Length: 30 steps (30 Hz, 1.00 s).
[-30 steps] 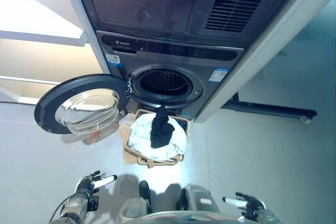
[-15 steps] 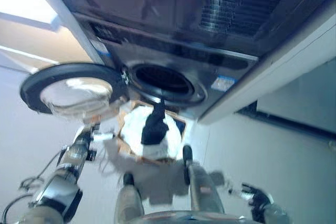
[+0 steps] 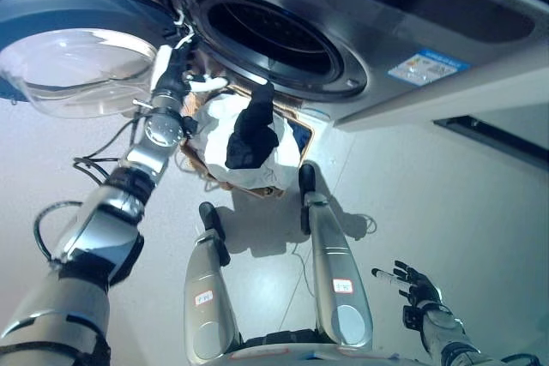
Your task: Put the clothes in the basket into the washing machine.
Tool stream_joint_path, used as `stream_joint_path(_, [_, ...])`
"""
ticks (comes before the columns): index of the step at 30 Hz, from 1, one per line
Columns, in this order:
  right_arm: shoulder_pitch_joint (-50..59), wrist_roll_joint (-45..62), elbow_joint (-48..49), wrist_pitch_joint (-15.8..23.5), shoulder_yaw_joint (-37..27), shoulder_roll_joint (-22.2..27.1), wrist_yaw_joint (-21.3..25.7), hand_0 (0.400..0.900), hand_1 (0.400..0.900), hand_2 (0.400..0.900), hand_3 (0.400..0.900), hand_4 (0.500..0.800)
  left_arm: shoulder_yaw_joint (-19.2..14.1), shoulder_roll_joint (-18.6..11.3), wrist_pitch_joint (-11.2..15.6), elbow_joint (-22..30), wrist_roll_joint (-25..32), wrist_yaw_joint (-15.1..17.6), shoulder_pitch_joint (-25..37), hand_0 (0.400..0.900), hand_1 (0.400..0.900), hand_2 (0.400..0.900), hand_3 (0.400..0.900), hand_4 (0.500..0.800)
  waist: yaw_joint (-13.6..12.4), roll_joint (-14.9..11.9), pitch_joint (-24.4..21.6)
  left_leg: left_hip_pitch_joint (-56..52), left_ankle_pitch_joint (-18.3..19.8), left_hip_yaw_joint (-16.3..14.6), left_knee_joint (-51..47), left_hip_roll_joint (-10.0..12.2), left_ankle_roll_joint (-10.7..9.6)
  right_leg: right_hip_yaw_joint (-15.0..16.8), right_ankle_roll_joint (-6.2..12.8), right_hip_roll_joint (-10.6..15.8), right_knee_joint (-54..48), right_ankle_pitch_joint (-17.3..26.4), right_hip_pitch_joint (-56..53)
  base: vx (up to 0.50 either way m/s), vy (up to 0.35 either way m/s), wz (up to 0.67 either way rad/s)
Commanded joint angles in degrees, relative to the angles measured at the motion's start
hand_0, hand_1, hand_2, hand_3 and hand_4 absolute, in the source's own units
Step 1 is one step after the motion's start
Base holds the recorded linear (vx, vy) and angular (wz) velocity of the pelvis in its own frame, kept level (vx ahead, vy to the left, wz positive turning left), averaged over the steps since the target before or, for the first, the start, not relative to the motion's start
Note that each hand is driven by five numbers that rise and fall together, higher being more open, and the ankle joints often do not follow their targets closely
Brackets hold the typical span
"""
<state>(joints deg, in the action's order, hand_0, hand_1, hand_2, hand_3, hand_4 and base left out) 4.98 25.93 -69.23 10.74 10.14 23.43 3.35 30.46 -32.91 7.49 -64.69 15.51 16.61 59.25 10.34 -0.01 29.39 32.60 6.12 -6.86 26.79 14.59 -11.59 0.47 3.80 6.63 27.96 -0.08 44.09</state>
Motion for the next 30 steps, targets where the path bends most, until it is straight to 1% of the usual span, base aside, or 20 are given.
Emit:
stream_joint_path(1, [-7.69, 3.68, -0.35, 0.47, 0.89, 4.60, 2.66, 0.900, 0.900, 0.900, 0.900, 0.800, -1.54, -5.19, 3.39, -0.36, 2.53, 1.36, 4.80, 0.900, 0.900, 0.900, 0.900, 0.800, 1.01, -0.48, -2.08, 0.71, 8.29, -0.51, 7.61, 0.34, 6.48, 2.51, 2.92, -1.21, 2.31, -0.73, 5.67, -0.02, -0.019, -0.27])
stream_joint_path(4, [-7.58, 4.19, -1.07, 1.15, 1.38, 4.65, 4.16, 0.900, 0.900, 0.900, 0.900, 0.800, -1.80, -5.47, 3.09, -2.73, 2.70, 1.97, 4.46, 0.900, 0.900, 0.900, 0.900, 0.800, 1.02, -0.89, -1.42, 4.20, 10.20, 0.06, 12.47, 1.88, 6.51, 2.47, 2.36, -2.35, 5.38, -1.84, 8.53, -0.03, -0.030, -0.23])
stream_joint_path(5, [-7.44, 4.61, -1.24, 1.31, 1.54, 4.66, 4.40, 0.900, 0.900, 0.900, 0.900, 0.800, -1.63, -5.71, 2.71, -3.55, 1.72, 2.06, 4.03, 0.900, 0.900, 0.900, 0.900, 0.800, 1.14, -1.06, -1.24, 4.90, 10.62, 0.10, 13.48, 2.41, 6.46, 2.19, 2.30, -2.60, 6.13, -2.03, 9.23, -0.02, -0.014, -0.14])
stream_joint_path(6, [-7.43, 4.61, -1.24, 1.31, 1.55, 4.66, 4.40, 0.900, 0.900, 0.900, 0.900, 0.800, -1.63, -5.72, 2.71, -3.55, 1.71, 2.06, 4.02, 0.900, 0.900, 0.900, 0.900, 0.800, 1.14, -1.04, -1.27, 4.99, 10.66, 0.13, 13.56, 2.44, 6.46, 2.18, 2.30, -2.62, 6.17, -2.04, 9.29, -0.02, -0.009, -0.25])
stream_joint_path(7, [-6.99, 4.70, -1.42, 1.80, 2.33, 4.59, 5.15, 0.900, 0.900, 0.900, 0.900, 0.800, -2.34, -6.02, 2.29, -6.13, 1.16, 2.56, 2.78, 0.900, 0.900, 0.900, 0.900, 0.800, 1.32, -1.57, -1.07, 6.31, 11.67, -0.11, 15.50, 3.62, 6.36, 1.97, 2.00, -3.28, 7.52, -2.60, 10.70, -0.02, -0.004, -0.26])
stream_joint_path(9, [-6.56, 4.74, -1.24, 2.28, 3.05, 4.61, 5.89, 0.900, 0.900, 0.900, 0.900, 0.800, -2.55, -6.72, 1.55, -9.04, -0.52, 2.21, 1.63, 0.900, 0.900, 0.900, 0.900, 0.800, 1.70, -2.39, -1.11, 7.84, 12.30, 0.04, 17.37, 5.02, 6.00, 1.63, 1.79, -3.86, 8.98, -3.07, 12.29, -0.02, 0.000, -0.37])
stream_joint_path(11, [-5.98, 4.37, -0.87, 2.50, 4.03, 4.65, 6.46, 0.900, 0.900, 0.900, 0.900, 0.800, -3.38, -7.19, 1.03, -11.30, -0.70, 1.94, 1.11, 0.900, 0.900, 0.900, 0.900, 0.800, 2.13, -3.26, -1.49, 9.03, 13.17, 0.03, 18.85, 6.32, 5.79, 1.43, 1.56, -4.70, 10.04, -3.55, 13.64, -0.01, 0.006, -0.36])
stream_joint_path(12, [-5.96, 3.93, -0.85, 2.53, 4.44, 4.66, 6.84, 0.900, 0.900, 0.900, 0.900, 0.800, -3.40, -7.63, 0.82, -11.58, -0.79, 1.98, 0.94, 0.900, 0.900, 0.900, 0.900, 0.800, 2.16, -3.42, -1.72, 9.87, 13.60, 0.38, 20.06, 6.96, 5.73, 1.22, 1.27, -5.05, 10.75, -3.90, 14.22, 0.00, -0.019, -0.29])
stream_joint_path(14, [-5.82, 3.73, -1.04, 2.52, 4.67, 4.62, 7.42, 0.900, 0.900, 0.900, 0.900, 0.800, -3.11, -7.36, 0.64, -11.83, -1.53, 1.73, 0.39, 0.900, 0.900, 0.900, 0.900, 0.800, 2.18, -3.70, -1.97, 11.06, 14.49, 0.97, 21.87, 7.93, 5.82, 0.76, 0.89, -5.86, 11.92, -4.45, 15.07, 0.01, -0.020, -0.21])
stream_joint_path(15, [-5.82, 3.73, -1.04, 2.52, 4.67, 4.62, 7.43, 0.900, 0.900, 0.900, 0.900, 0.800, -3.12, -7.36, 0.64, -11.83, -1.53, 1.73, 0.38, 0.900, 0.900, 0.900, 0.900, 0.800, 2.17, -3.66, -2.00, 11.14, 14.54, 1.01, 21.95, 7.97, 5.81, 0.73, 0.89, -5.89, 11.94, -4.46, 15.12, 0.01, -0.026, -0.21])
stream_joint_path(16, [-5.73, 3.44, -1.25, 2.71, 5.16, 4.75, 7.73, 0.900, 0.900, 0.900, 0.900, 0.800, -2.56, -6.52, 0.67, -11.66, -2.24, 1.79, -0.01, 0.900, 0.900, 0.900, 0.900, 0.800, 2.09, -3.89, -2.08, 12.33, 15.29, 1.47, 24.01, 8.77, 6.02, 0.38, 0.55, -6.71, 13.40, -5.03, 16.23, 0.00, -0.028, -0.18])
stream_joint_path(18, [-5.67, 3.92, -1.23, 2.70, 5.34, 4.75, 8.06, 0.900, 0.900, 0.900, 0.900, 0.800, -2.13, -5.25, 0.50, -11.15, -2.35, 2.00, -0.05, 0.900, 0.900, 0.900, 0.900, 0.800, 2.03, -3.71, -2.06, 13.23, 16.14, 1.72, 25.67, 9.28, 6.33, 0.16, 0.30, -7.34, 14.40, -5.63, 16.99, 0.00, -0.026, -0.19])
stream_joint_path(19, [-5.64, 3.72, -1.16, 2.76, 5.65, 4.70, 8.21, 0.900, 0.900, 0.900, 0.900, 0.800, -2.59, -4.85, 0.45, -11.91, -2.50, 1.74, -0.53, 0.900, 0.900, 0.900, 0.900, 0.800, 2.27, -4.09, -2.03, 13.29, 16.48, 1.63, 26.24, 9.73, 6.35, 0.07, 0.22, -7.79, 14.72, -5.85, 17.20, 0.01, 0.003, -0.26])
stream_joint_path(21, [-5.30, 3.88, -0.96, 2.85, 6.08, 4.73, 8.51, 0.900, 0.900, 0.900, 0.900, 0.800, -2.72, -4.63, 0.50, -11.65, -2.51, 1.93, -1.42, 0.900, 0.900, 0.900, 0.900, 0.800, 2.48, -4.37, -2.11, 13.95, 17.23, 1.58, 27.87, 10.45, 6.47, 0.02, 0.04, -8.70, 15.61, -6.12, 18.10, 0.00, 0.035, -0.38])
stream_joint_path(23, [-5.08, 3.58, -0.29, 3.16, 6.71, 4.66, 8.78, 0.900, 0.900, 0.900, 0.900, 0.800, -3.55, -4.77, 0.48, -12.85, -2.31, 1.46, -2.41, 0.900, 0.900, 0.900, 0.900, 0.800, 2.87, -5.05, -2.20, 14.50, 18.11, 1.45, 29.36, 11.55, 6.52, 0.01, -0.05, -9.74, 16.19, -6.41, 18.85, 0.00, 0.016, -0.32])
stream_joint_path(24, [-5.08, 3.58, -0.28, 3.16, 6.73, 4.66, 8.79, 0.900, 0.900, 0.900, 0.900, 0.800, -3.56, -4.79, 0.49, -12.84, -2.31, 1.45, -2.44, 0.900, 0.900, 0.900, 0.900, 0.800, 2.85, -5.03, -2.24, 14.56, 18.16, 1.46, 29.43, 11.60, 6.51, 0.01, -0.05, -9.78, 16.21, -6.41, 18.90, 0.00, 0.007, -0.28])
stream_joint_path(26, [-5.36, 3.30, 0.30, 3.40, 7.21, 4.70, 9.21, 0.900, 0.900, 0.900, 0.900, 0.800, -3.78, -4.81, 0.54, -12.87, -2.14, 1.14, -3.61, 0.900, 0.900, 0.900, 0.900, 0.800, 2.84, -5.41, -2.49, 16.19, 19.39, 1.98, 32.22, 12.56, 6.84, -0.23, -0.32, -10.83, 17.56, -6.97, 20.13, 0.00, -0.012, -0.28])
stream_joint_path(30, [-5.59, 3.51, 0.17, 3.35, 7.73, 4.49, 9.42, 0.900, 0.900, 0.900, 0.900, 0.800, -3.85, -4.38, 0.50, -12.57, -1.61, 1.03, -4.29, 0.900, 0.900, 0.900, 0.900, 0.800, 2.70, -5.49, -2.62, 18.06, 20.69, 2.88, 35.26, 13.64, 7.72, -0.76, -0.50, -12.13, 19.33, -7.56, 21.67, -0.01, -0.009, -0.20])
